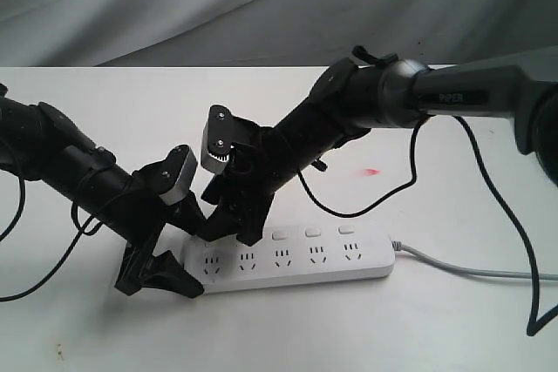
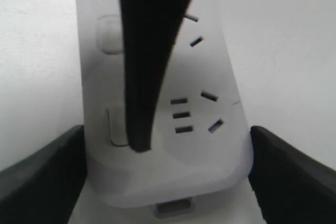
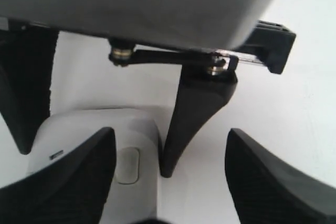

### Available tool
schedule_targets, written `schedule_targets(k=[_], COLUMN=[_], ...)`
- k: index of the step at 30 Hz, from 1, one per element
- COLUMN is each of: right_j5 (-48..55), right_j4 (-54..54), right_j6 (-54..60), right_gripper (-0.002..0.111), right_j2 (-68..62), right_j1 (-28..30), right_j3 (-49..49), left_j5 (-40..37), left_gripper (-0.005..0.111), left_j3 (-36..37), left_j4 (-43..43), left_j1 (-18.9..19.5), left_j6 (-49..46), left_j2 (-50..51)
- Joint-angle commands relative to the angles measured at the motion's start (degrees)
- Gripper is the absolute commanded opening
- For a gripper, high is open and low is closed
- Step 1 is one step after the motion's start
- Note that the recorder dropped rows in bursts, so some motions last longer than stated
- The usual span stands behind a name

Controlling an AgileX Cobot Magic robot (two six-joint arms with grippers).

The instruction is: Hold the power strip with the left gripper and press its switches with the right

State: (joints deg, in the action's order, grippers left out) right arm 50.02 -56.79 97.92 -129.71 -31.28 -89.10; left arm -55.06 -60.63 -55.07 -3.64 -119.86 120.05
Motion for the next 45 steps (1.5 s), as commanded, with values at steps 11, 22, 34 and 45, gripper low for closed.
schedule_targets(k=[11,22,34,45], right_j5=[-1.1,-5.1,-4.2,-3.7], right_j4=[0.9,6.0,11.0,13.2], right_j6=[-0.2,-3.4,-6.8,-8.3], right_gripper=[0.057,0.057,0.057,0.057], right_j2=[-1.9,-2.1,-2.3,-4.4], right_j1=[-0.7,-0.8,-0.8,-0.8], right_j3=[-0.3,-0.3,-0.3,-0.3], left_j5=[1.1,1.1,1.1,1.1], left_gripper=[0.0,0.0,0.0,0.0], left_j3=[-0.2,-0.2,-0.2,-0.2], left_j4=[0.0,0.0,0.0,0.0], left_j1=[-0.3,-0.3,-0.3,-0.3], left_j6=[-0.1,-0.1,-0.1,-0.1], left_j2=[0.0,0.0,0.0,0.0])
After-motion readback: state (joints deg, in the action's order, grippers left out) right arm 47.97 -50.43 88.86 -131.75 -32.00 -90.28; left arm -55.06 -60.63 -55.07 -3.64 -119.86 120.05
